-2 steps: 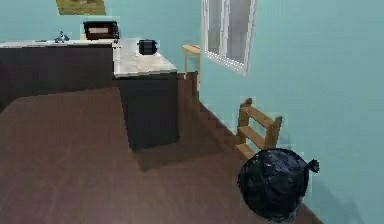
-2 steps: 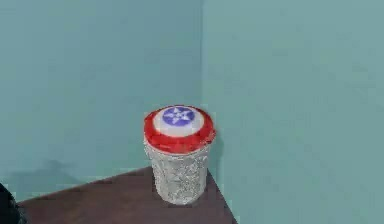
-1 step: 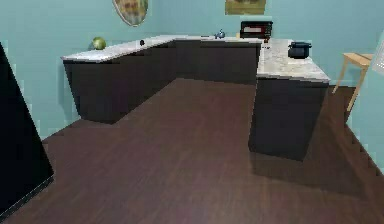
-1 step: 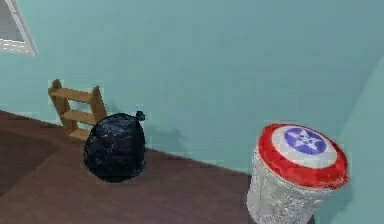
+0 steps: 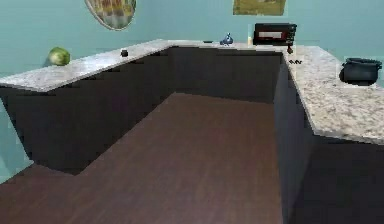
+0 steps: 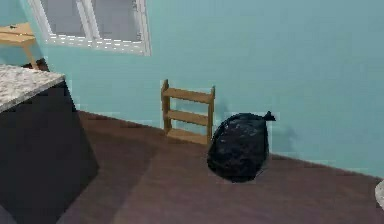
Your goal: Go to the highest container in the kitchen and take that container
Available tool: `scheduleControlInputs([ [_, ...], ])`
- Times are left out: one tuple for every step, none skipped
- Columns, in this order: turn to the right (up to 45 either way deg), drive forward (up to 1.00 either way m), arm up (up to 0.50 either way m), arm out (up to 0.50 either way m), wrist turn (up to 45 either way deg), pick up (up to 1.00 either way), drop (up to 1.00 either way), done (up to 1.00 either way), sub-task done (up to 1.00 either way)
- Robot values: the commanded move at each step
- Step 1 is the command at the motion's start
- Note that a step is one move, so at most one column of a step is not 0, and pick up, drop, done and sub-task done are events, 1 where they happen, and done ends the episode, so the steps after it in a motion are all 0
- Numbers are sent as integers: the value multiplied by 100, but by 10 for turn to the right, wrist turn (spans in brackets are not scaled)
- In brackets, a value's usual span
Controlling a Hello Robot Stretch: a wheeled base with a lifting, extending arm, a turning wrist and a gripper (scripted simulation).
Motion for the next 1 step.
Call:
scheduleControlInputs([
  [0,80,0,0,0,0,0,0,0],
])
